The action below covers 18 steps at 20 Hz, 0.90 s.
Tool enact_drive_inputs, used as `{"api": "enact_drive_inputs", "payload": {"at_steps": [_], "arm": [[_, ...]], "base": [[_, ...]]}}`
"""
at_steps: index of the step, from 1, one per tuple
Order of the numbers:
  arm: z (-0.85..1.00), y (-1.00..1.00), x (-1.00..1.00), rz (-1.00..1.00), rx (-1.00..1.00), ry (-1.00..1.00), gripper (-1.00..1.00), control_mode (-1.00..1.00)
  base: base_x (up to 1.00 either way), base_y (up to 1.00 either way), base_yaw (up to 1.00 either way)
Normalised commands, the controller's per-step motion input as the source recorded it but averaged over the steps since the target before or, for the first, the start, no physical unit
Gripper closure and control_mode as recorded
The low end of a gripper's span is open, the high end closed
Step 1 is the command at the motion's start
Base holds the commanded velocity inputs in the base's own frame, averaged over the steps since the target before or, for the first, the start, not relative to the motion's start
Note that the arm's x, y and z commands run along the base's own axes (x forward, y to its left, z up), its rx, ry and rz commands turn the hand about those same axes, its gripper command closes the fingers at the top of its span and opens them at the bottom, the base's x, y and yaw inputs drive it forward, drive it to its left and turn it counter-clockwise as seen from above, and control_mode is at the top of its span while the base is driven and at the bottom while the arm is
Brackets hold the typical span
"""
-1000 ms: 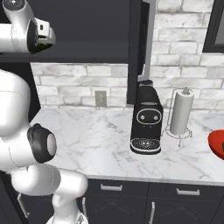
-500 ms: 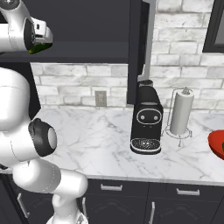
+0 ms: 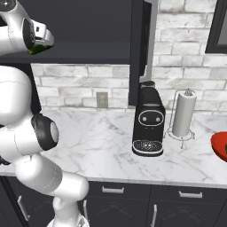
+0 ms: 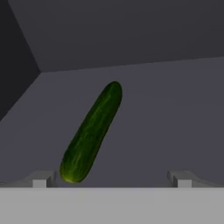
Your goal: Pick the cucumbers from the cabinet and place them in one bowl. Pick the potato from the sink and place it in the other bowl.
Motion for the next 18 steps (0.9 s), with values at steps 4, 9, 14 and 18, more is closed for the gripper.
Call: {"api": "enact_drive_inputs", "payload": {"at_steps": [4, 9, 14, 18], "arm": [[0.00, 0.23, 0.12, 0.00, 0.00, 0.04, -1.00, -1.00], [-0.09, 0.04, 0.24, 0.00, 0.00, 0.08, -1.00, -1.00], [-0.20, 0.05, 0.30, 0.00, 0.02, 0.00, -1.00, -1.00], [0.00, 0.09, 0.25, 0.00, 0.00, 0.00, -1.00, -1.00]], "base": [[0.00, 0.00, 0.00], [0.00, 0.00, 0.00], [0.00, 0.00, 0.00], [0.00, 0.00, 0.00]]}}
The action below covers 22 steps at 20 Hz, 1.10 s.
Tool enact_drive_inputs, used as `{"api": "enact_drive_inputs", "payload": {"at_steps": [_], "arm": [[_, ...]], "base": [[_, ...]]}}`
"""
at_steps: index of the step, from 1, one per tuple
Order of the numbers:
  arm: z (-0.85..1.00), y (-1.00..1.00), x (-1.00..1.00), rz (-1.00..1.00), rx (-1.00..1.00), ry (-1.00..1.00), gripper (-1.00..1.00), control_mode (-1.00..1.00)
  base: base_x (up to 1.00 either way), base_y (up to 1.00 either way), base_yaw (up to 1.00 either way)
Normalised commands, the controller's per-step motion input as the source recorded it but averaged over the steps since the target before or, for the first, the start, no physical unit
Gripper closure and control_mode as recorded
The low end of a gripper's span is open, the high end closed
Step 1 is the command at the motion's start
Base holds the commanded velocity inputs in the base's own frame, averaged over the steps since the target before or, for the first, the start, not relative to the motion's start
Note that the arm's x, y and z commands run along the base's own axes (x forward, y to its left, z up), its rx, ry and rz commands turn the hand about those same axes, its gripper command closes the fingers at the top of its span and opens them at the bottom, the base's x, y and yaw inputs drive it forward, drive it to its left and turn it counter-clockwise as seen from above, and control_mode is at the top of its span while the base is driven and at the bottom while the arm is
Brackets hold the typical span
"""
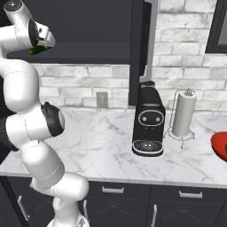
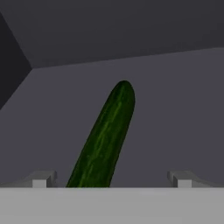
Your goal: Pick the cucumbers from the cabinet and place them in one bowl. Pick the potato from the sink and place it in the other bowl.
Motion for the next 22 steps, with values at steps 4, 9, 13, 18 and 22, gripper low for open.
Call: {"api": "enact_drive_inputs", "payload": {"at_steps": [4, 9, 13, 18, 22], "arm": [[0.00, 0.08, 0.29, 0.00, 0.00, 0.00, -1.00, -1.00], [-0.02, 0.09, 0.06, 0.00, 0.00, 0.00, -1.00, -1.00], [-0.04, 0.12, 0.00, 0.00, 0.00, 0.00, -1.00, -1.00], [-0.22, 0.07, 0.00, 0.00, -0.01, 0.00, -1.00, -1.00], [-0.18, 0.01, 0.00, 0.00, -0.03, 0.00, -1.00, -1.00]], "base": [[0.00, 0.00, 0.00], [0.00, 0.00, 0.00], [0.00, 0.00, 0.00], [0.00, 0.00, 0.00], [0.00, 0.00, 0.00]]}}
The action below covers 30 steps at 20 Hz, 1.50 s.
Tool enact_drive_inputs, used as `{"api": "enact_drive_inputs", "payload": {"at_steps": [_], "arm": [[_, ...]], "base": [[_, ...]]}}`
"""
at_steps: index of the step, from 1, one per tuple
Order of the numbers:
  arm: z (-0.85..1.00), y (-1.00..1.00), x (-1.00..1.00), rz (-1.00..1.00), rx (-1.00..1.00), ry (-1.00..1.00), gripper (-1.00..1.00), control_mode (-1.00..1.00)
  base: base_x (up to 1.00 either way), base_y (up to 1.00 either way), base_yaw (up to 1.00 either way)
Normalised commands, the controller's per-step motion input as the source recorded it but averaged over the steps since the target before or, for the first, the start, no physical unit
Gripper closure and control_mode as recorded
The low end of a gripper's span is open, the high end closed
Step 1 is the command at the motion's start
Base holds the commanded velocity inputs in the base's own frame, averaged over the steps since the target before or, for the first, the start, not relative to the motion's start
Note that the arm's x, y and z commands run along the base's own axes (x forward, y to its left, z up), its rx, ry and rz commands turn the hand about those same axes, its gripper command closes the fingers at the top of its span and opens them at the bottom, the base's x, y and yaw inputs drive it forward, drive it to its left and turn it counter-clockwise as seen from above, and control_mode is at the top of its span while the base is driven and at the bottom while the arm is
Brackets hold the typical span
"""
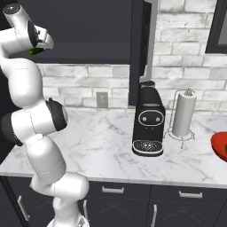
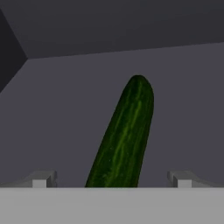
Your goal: Pick the cucumbers from the cabinet and place them in one bowl. Pick the potato from the sink and place it in the other bowl.
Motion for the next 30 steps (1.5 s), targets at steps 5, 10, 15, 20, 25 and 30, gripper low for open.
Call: {"api": "enact_drive_inputs", "payload": {"at_steps": [5, 10, 15, 20, 25, 30], "arm": [[-0.16, 0.00, 0.00, 0.00, -0.03, 0.00, -1.00, -1.00], [-0.13, 0.00, 0.00, 0.00, -0.02, 0.00, -1.00, -1.00], [0.00, 0.00, 0.00, 0.00, 0.00, 0.00, 1.00, -1.00], [0.00, 0.00, 0.00, 0.00, 0.00, 0.00, 1.00, -1.00], [0.00, 0.00, -0.01, 0.00, 0.00, 0.00, 1.00, -1.00], [0.00, -0.01, -0.38, 0.00, 0.00, -0.02, 1.00, -1.00]], "base": [[0.00, 0.00, 0.00], [0.00, 0.00, 0.00], [0.00, 0.00, 0.00], [0.00, 0.00, 0.00], [0.00, 0.00, 0.00], [0.00, 0.00, 0.00]]}}
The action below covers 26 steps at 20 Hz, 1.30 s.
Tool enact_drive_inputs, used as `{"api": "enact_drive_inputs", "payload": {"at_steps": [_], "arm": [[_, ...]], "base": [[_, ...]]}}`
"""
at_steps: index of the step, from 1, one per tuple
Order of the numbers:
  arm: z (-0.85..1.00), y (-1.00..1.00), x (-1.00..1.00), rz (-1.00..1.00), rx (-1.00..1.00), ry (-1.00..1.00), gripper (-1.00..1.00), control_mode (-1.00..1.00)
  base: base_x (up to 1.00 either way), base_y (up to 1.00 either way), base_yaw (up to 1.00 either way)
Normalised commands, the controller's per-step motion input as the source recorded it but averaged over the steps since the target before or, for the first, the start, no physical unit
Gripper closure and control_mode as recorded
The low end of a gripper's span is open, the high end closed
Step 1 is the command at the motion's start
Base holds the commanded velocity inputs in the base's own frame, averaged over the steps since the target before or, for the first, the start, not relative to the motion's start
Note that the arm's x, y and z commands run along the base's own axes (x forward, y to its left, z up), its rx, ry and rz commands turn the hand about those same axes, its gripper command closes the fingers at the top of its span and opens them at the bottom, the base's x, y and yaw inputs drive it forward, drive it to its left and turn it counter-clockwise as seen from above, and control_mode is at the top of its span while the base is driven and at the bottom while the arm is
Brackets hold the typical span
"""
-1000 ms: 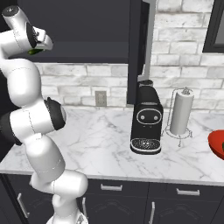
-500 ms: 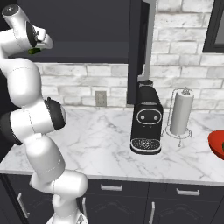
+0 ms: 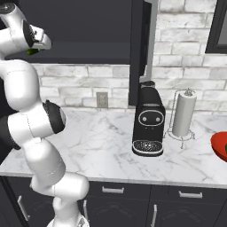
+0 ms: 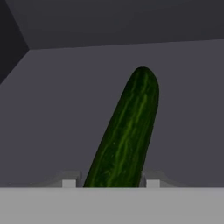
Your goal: Pick the cucumbers from the cabinet and place them in one bowl. Pick the potato from the sink and place it in the other bowl.
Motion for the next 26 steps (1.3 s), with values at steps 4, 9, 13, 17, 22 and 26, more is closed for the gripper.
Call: {"api": "enact_drive_inputs", "payload": {"at_steps": [4, 9, 13, 17, 22, 26], "arm": [[0.19, -0.23, -0.71, 0.00, 0.00, 0.00, 1.00, -1.00], [0.20, -0.33, -0.72, 0.00, 0.04, -0.03, 1.00, -1.00], [0.05, -0.48, -0.92, -0.02, 0.08, -0.03, 1.00, -1.00], [0.02, -0.42, -0.95, -0.02, 0.07, 0.00, 1.00, -1.00], [0.00, -0.33, -0.97, 0.00, 0.05, 0.00, 1.00, -1.00], [0.00, -0.28, -0.99, 0.00, 0.02, 0.00, 1.00, -1.00]], "base": [[0.00, 0.00, 0.00], [0.00, 0.00, 0.00], [0.00, 0.00, 0.00], [0.00, 0.00, 0.00], [0.00, 0.00, 0.00], [0.00, 0.00, 0.00]]}}
